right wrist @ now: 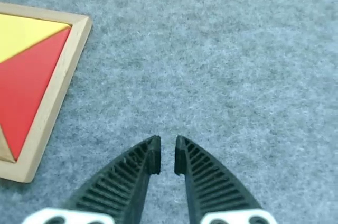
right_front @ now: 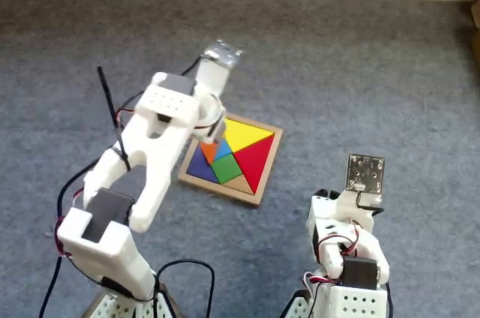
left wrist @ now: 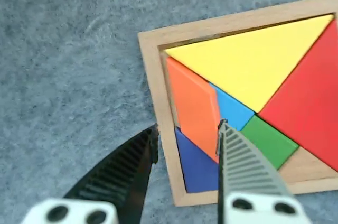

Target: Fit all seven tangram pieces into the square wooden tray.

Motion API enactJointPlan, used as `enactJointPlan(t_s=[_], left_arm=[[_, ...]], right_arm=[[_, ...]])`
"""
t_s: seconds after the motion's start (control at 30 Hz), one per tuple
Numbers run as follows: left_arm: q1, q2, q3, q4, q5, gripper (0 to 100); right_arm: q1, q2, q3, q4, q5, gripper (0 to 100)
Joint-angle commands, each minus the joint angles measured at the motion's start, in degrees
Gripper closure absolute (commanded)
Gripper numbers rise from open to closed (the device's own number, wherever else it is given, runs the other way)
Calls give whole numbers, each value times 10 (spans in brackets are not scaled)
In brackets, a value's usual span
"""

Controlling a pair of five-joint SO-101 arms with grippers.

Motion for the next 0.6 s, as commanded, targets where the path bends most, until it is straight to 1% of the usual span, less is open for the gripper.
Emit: enactJointPlan(t_s=[0.0, 0.13, 0.23, 0.4, 0.5, 0.57], left_arm=[[-16, 10, -18, -2, 2, 811], [-17, 64, -17, -37, 1, 811], [-34, 95, -22, -49, 1, 811], [-64, 97, -46, -46, 3, 811], [-51, 96, -48, -44, 4, 811], [-37, 89, -56, -18, 5, 811]], right_arm=[[6, -7, 52, -9, 6, 933], [6, -7, 52, -9, 6, 933], [7, -7, 52, -9, 6, 933], [7, -7, 52, -9, 6, 933], [7, -7, 52, -12, 6, 933], [6, -7, 52, -12, 6, 933]])
